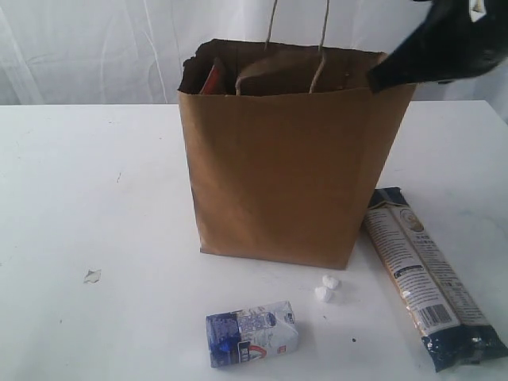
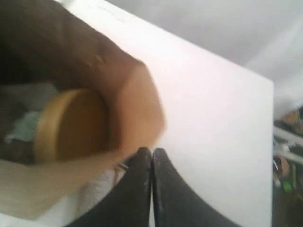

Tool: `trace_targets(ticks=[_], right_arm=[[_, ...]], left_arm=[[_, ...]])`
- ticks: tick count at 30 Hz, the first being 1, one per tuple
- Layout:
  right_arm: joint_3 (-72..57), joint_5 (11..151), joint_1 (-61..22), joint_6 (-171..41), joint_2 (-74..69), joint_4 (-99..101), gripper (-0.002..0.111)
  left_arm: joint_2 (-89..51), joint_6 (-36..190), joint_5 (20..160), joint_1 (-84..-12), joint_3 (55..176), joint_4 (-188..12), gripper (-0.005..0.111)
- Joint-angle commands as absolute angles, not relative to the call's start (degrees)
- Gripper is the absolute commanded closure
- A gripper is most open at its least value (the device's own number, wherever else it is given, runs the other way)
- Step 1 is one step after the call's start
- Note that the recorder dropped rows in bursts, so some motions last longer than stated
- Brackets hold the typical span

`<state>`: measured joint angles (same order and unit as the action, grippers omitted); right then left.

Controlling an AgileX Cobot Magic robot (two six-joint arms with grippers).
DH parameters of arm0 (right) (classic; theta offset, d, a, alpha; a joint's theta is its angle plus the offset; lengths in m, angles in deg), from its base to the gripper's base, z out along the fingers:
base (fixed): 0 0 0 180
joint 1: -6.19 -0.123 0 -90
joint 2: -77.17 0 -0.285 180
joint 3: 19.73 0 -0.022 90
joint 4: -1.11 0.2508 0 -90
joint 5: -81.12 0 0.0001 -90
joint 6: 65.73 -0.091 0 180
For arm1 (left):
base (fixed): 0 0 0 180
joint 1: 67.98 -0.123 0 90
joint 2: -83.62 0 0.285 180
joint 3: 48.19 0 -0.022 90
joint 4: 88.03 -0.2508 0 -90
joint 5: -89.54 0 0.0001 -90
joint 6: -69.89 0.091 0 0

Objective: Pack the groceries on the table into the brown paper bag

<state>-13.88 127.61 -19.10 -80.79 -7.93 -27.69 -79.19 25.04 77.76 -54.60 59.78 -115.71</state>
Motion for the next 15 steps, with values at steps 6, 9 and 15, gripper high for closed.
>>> trace_targets(ticks=[6,9,15], right_arm=[[-11.78,146.71,-18.26,-84.84,-7.21,-18.47,0.108],[-8.5,143.4,-18.26,-84.84,-7.58,-8.45,0.108],[-0.83,135.57,-18.38,-63.47,-11.93,16.1,0.108]], left_arm=[[-79.43,24.85,77.93,-54.7,59.37,-115.91,0.107],[-79.43,24.85,77.93,-54.7,59.37,-115.91,0.107],[-79.43,24.85,77.93,-54.7,59.37,-115.91,0.107]])
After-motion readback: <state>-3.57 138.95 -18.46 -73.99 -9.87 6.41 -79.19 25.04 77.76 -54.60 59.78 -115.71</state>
